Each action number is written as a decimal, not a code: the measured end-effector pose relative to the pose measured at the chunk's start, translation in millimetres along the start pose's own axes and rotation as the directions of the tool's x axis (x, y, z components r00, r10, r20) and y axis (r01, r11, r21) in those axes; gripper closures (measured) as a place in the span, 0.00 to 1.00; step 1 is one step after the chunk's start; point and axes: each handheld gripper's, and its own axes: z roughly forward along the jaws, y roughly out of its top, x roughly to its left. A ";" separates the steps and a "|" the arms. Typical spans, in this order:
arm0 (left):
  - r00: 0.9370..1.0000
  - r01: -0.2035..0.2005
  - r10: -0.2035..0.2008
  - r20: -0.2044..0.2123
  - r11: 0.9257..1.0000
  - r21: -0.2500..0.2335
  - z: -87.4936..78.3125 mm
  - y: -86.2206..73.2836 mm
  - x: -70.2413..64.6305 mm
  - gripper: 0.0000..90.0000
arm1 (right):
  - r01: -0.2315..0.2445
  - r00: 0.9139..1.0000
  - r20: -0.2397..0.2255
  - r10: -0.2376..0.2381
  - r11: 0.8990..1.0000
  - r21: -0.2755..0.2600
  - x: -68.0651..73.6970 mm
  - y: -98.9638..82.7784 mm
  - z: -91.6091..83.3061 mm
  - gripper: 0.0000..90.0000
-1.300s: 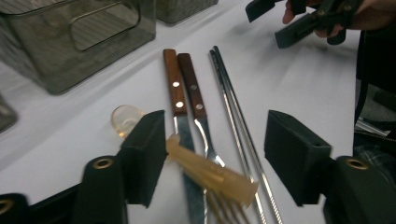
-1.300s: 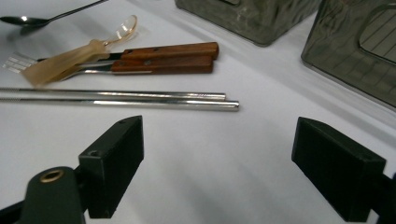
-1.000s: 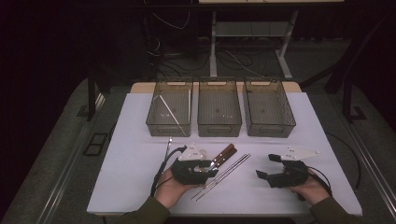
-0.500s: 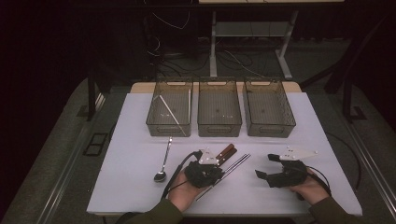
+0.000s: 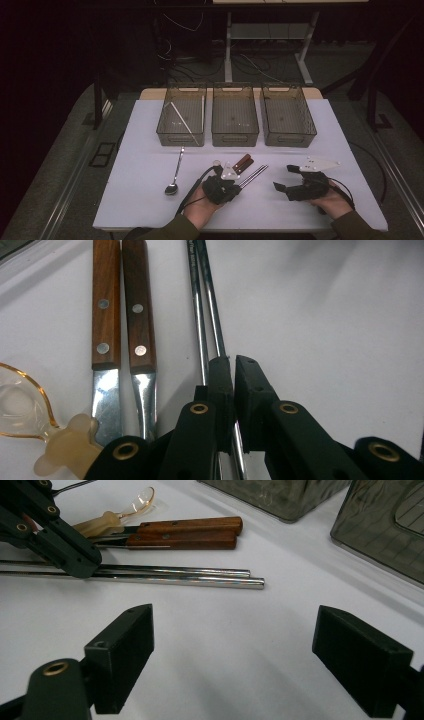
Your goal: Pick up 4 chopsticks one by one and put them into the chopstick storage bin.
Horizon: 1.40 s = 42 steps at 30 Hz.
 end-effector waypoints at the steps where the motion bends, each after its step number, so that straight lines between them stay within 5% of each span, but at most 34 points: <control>1: 1.000 0.000 0.000 -0.003 1.000 0.001 0.5 0.0 -0.2 0.94 | -0.004 1.000 0.000 0.004 1.000 0.001 0.2 -0.1 -0.1 0.19; 26: 0.999 -0.035 0.035 -0.017 0.999 0.012 3.9 -1.8 -7.4 0.95 | 0.001 1.000 -0.003 -0.001 1.000 -0.001 0.0 0.2 -0.4 0.19; 42: 0.999 -0.003 0.004 0.039 0.999 -0.038 -10.1 2.7 -1.9 0.95 | 0.002 1.000 0.001 -0.002 1.000 -0.031 -0.6 2.1 -3.3 0.19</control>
